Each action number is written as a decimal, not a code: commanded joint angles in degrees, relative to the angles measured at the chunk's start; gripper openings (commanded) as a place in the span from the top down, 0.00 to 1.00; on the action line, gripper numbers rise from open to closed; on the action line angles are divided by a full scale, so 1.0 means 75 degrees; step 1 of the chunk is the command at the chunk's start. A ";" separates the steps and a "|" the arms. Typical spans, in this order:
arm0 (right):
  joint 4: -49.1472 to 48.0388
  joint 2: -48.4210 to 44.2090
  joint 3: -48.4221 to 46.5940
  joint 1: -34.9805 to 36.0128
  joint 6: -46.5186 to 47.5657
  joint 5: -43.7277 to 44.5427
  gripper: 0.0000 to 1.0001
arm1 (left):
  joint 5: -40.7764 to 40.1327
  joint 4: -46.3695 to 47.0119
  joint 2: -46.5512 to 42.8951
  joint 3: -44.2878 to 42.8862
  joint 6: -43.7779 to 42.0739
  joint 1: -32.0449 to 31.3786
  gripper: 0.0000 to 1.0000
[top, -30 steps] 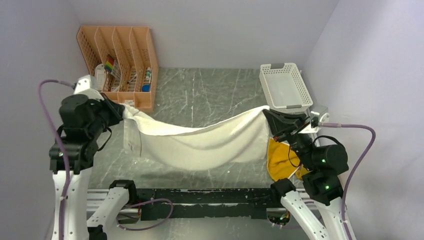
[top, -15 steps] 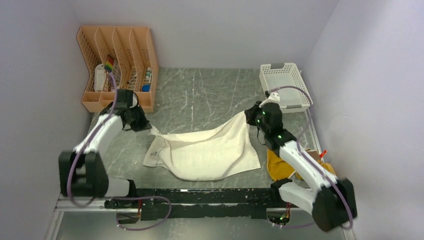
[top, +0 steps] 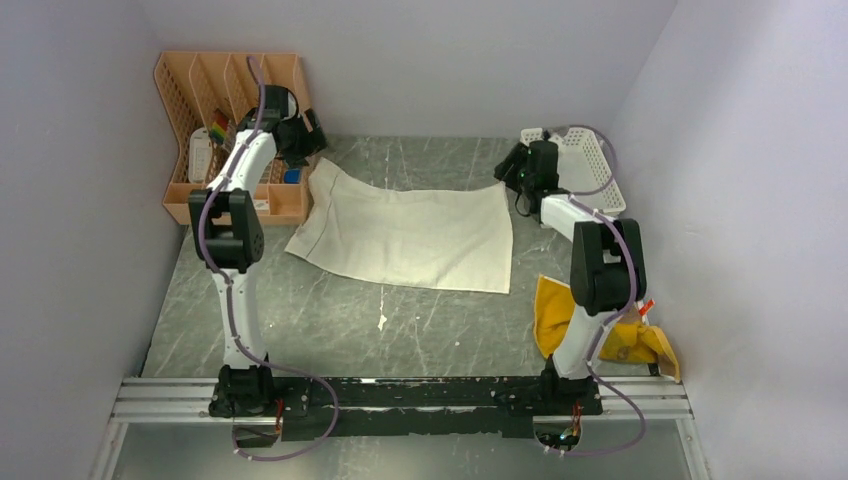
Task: Roll the towels
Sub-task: Flatten out the towel at the center of the board.
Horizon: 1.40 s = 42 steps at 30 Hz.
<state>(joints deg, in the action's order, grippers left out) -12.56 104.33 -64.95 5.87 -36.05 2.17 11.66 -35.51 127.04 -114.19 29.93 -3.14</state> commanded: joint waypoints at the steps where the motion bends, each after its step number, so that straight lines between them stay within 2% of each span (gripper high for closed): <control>1: -0.0081 0.0616 -0.1318 -0.0208 0.0514 -0.0714 0.29 | 0.0042 -0.0791 0.0829 -0.1643 -0.0323 -0.0074 0.00; 3: 0.0006 0.0703 -0.1773 -0.0242 0.0815 -0.0900 0.17 | 0.0017 -0.0828 0.0891 -0.2054 -0.0431 -0.0074 0.01; 5: -0.0043 0.0624 -0.1952 -0.0212 0.1116 -0.1163 0.15 | 0.0155 -0.0522 0.0577 -0.1895 -0.0500 -0.0077 0.01; 8: 0.0139 0.0428 -0.1867 0.0160 0.1542 -0.1461 0.15 | 0.0576 0.0383 -0.0378 -0.0738 -0.0675 -0.0221 0.00; 12: 0.0134 -0.0262 -0.0646 0.1151 0.1670 -0.0748 0.15 | -0.0085 0.0654 -0.1561 0.0841 -0.1217 -0.0990 0.04; 15: -0.0034 -0.0601 0.0447 0.1282 0.0732 -0.1346 0.17 | -0.0472 0.0790 -0.2269 0.2147 -0.1199 -0.1575 0.05; 18: 0.0047 -0.0778 0.1446 0.1287 0.0185 -0.1720 0.18 | -0.0258 0.1320 -0.2921 0.3734 -0.0692 -0.1735 0.06; 20: 0.0322 -0.0872 0.1867 0.1280 0.0080 -0.1779 0.19 | -0.0211 0.1659 -0.3217 0.4380 -0.0450 -0.1738 0.06; 22: 0.0660 -0.1049 0.2183 0.1280 0.0061 -0.1811 0.20 | -0.0269 0.1709 -0.3320 0.4591 -0.0409 -0.1738 0.07; 27: 0.1504 -0.1647 0.2937 0.1200 -0.0054 -0.1726 0.18 | -0.0738 0.1140 -0.3263 0.4275 -0.0595 -0.1727 0.05; 31: 0.1729 -0.1914 0.3574 0.0474 -0.0381 -0.2134 0.17 | -0.1120 0.0791 -0.3246 0.4304 -0.0575 -0.1428 0.04; 35: 0.2031 -0.2181 0.3796 -0.0164 -0.0105 -0.2103 0.16 | -0.0710 0.0791 -0.3550 0.4855 -0.0472 -0.0938 0.05; 42: 0.2373 -0.1955 0.3583 -0.0486 0.0037 -0.1854 0.15 | -0.0985 0.0895 -0.4044 0.5989 -0.0452 -0.0888 0.06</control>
<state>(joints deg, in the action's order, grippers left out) -1.69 87.55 -38.24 3.46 -37.45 -15.35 5.19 -28.75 99.68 -72.66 25.87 -9.21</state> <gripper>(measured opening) 0.843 0.945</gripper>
